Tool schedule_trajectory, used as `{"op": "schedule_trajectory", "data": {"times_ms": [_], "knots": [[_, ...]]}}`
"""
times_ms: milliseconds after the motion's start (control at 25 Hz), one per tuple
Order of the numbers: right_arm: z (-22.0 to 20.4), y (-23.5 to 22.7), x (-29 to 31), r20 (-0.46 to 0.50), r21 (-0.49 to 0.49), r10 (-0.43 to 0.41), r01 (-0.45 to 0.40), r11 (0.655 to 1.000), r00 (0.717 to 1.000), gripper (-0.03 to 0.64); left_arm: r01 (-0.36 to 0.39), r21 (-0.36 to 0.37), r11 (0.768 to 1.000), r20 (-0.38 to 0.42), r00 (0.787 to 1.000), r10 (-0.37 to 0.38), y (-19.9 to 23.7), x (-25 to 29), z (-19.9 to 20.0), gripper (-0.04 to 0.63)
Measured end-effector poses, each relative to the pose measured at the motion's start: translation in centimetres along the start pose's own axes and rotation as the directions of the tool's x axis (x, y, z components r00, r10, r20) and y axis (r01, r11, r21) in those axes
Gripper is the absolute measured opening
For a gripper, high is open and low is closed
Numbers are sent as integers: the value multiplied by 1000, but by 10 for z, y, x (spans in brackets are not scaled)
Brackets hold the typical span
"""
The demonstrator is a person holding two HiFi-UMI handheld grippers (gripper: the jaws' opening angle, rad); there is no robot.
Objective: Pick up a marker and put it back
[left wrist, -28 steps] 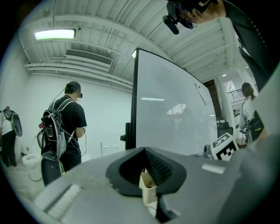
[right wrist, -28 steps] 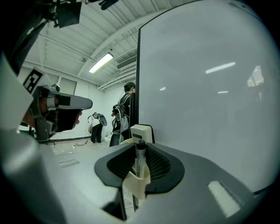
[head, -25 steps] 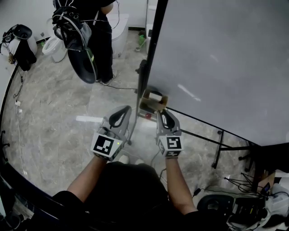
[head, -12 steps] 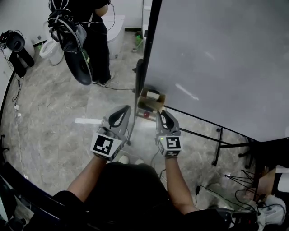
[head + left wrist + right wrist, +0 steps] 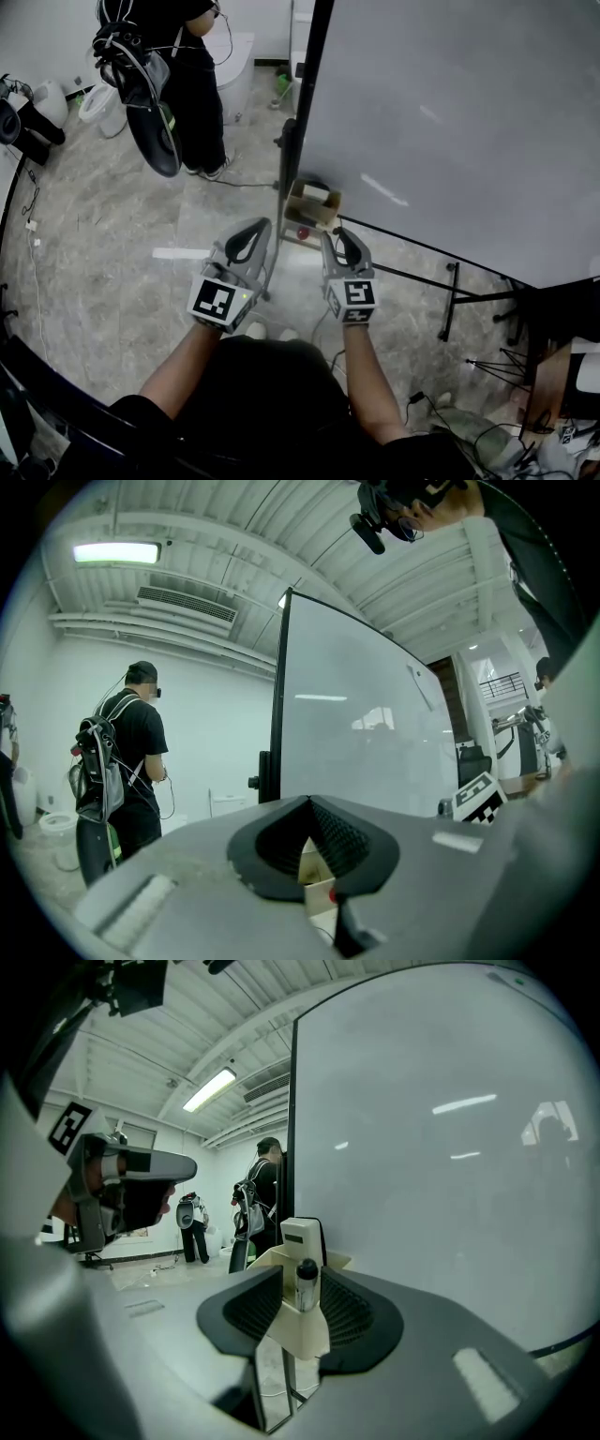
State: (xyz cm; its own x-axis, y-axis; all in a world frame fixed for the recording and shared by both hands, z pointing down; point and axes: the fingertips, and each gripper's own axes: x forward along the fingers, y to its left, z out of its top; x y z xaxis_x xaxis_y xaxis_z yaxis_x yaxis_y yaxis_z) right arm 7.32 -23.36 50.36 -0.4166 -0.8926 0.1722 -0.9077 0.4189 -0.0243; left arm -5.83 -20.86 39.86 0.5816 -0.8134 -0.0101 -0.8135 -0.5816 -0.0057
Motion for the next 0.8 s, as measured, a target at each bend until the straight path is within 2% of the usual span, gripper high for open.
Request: {"op": "schedule_trajectory", "data": {"times_ms": [800], "knots": [[52,22,-60,100,-37,-17,21,999,995,133,83,-10,996,30,996,-83,-38,-15,12,3]]}}
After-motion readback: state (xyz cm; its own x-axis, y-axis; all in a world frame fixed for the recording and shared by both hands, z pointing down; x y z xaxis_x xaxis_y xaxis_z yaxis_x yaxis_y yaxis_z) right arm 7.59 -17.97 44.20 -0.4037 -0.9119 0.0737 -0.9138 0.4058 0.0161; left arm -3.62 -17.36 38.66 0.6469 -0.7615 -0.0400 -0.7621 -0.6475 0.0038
